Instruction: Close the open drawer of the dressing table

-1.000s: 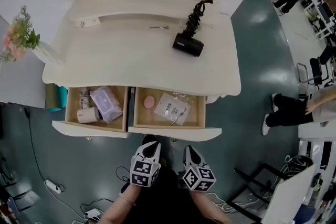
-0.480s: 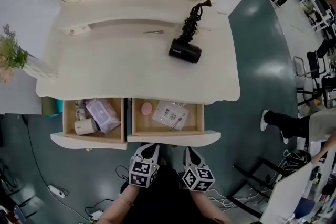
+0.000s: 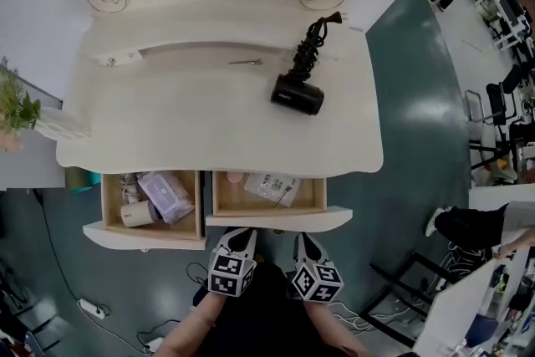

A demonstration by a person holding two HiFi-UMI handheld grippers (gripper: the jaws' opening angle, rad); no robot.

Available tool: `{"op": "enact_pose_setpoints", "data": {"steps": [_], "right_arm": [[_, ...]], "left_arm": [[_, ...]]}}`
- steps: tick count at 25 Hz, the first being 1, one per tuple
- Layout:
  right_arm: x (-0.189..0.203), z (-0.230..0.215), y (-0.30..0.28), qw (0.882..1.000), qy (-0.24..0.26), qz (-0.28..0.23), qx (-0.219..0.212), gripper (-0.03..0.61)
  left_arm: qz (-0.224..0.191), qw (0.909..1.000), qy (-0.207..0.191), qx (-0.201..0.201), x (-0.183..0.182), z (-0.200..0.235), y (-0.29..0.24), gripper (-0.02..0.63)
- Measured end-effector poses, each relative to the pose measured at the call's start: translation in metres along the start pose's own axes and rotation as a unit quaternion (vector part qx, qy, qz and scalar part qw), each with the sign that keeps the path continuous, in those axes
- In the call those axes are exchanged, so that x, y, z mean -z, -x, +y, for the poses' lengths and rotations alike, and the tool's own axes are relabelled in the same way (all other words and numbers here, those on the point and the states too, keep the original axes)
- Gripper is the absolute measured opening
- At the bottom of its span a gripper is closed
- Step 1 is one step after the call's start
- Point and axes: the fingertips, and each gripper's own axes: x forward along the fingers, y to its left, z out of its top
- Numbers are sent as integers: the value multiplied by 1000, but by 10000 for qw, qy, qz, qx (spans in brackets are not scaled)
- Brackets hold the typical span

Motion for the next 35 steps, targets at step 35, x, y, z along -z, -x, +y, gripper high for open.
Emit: {"op": "enact_pose_setpoints", "data": {"steps": [35], "right_arm": [[-63,11,-61,9997,-17,-236,89,8]], "left_arm": [[-342,9990,266,71,-67,36,-42,20]]}}
